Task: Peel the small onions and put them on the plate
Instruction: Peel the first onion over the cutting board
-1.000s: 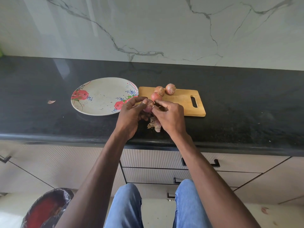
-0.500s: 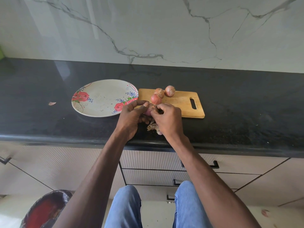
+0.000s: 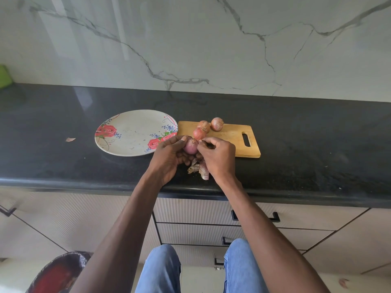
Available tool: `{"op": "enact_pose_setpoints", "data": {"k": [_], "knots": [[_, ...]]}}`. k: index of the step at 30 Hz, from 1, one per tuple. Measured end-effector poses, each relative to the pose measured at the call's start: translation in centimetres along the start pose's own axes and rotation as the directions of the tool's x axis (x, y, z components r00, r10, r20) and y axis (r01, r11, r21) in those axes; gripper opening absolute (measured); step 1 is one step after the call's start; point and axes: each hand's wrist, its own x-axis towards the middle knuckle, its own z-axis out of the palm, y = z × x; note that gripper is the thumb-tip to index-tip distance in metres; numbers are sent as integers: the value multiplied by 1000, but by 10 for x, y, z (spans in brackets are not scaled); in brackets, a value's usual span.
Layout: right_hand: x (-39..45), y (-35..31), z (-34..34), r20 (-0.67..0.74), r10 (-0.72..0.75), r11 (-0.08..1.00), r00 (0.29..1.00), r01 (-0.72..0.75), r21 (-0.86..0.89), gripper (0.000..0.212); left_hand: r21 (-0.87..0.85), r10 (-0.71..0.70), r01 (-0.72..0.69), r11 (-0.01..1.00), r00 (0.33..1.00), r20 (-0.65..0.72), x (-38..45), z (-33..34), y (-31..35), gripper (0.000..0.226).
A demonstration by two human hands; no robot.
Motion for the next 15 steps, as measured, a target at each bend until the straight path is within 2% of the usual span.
{"op": "enact_pose_setpoints", "data": {"k": [4,11,15], "knots": [[1,-4,-5,36,93,991,995,-96,89,5,-16,-31,31,999,1000,-1,-2,0,2,17],[3,-8,-7,82,205,954,975,-217,209,10,-78,-106,103,992,994,-31,2,-3,3,14],[4,-12,-11,105,334,859,937,-348,375,10,-181,-121,114,977,992,-29,2,-6,5,18]]}}
